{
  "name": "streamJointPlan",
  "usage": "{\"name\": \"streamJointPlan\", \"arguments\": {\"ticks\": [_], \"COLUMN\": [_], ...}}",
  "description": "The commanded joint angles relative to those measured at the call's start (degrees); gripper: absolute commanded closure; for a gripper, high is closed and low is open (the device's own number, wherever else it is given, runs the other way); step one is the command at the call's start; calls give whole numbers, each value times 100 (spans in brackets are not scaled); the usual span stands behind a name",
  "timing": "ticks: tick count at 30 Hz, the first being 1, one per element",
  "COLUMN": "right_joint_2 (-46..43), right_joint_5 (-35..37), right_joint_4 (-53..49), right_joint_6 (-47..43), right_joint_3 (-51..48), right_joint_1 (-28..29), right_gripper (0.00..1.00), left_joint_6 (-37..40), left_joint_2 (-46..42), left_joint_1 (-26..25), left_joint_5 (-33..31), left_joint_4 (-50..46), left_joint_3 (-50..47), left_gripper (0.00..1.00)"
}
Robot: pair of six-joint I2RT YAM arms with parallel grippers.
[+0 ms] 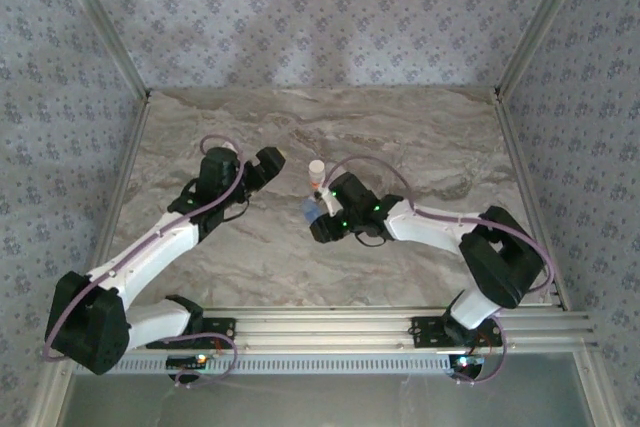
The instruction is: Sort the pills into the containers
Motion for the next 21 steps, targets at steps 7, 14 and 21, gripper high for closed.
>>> {"name": "streamJointPlan", "arguments": {"ticks": [7,14,21], "right_joint_2": [652,948,936], "right_joint_5": [479,970,1432], "right_joint_4": [-522,-655,-771], "right_joint_6": [-1132,-1302,-1338], "right_joint_3": [436,498,392], "right_joint_1": [638,824,863], "right_gripper": [54,52,30], "left_joint_6": [100,77,22], "left_joint_2": [-84,-102,-32], "left_joint_1": [109,111,108], "left_joint_5": [127,140,183], "left_joint_4": [0,45,183], "left_joint_3": [-277,-347,-368], "left_gripper": [2,2,2]}}
